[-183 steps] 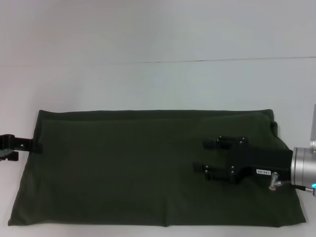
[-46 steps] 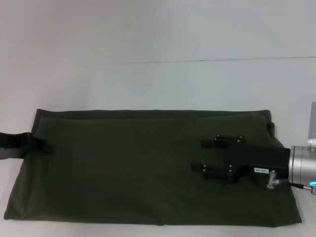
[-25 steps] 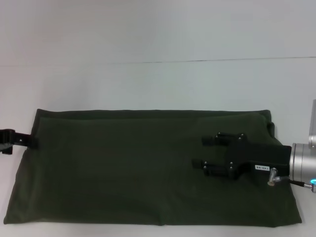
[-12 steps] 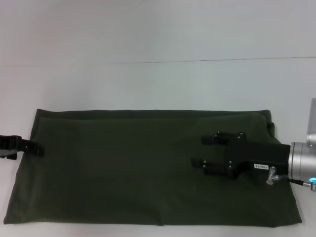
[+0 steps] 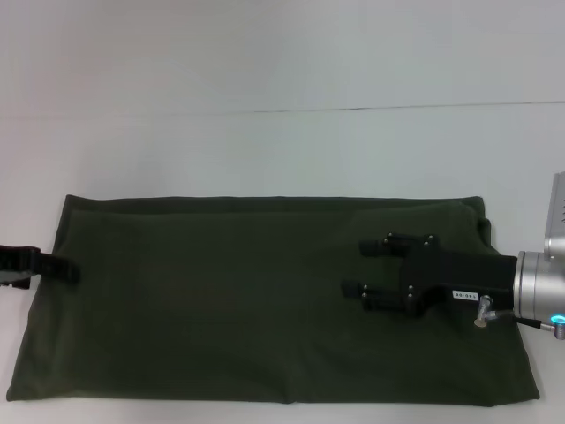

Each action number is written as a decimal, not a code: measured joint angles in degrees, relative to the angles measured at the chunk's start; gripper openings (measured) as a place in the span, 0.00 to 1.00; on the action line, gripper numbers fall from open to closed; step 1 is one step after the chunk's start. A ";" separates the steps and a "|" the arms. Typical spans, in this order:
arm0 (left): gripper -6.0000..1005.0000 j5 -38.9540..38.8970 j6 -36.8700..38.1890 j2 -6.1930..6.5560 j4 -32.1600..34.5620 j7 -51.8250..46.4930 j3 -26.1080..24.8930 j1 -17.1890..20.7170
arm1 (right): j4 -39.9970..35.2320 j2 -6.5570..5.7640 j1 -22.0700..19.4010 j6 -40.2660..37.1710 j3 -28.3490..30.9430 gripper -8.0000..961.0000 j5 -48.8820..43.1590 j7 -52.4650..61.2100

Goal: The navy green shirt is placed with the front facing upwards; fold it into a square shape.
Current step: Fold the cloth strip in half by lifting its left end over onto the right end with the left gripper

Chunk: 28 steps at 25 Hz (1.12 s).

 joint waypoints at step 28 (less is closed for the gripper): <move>0.86 -2.95 6.16 1.01 4.89 -1.19 -4.13 -0.24 | -0.03 0.07 0.17 -0.02 0.10 0.78 -0.01 0.41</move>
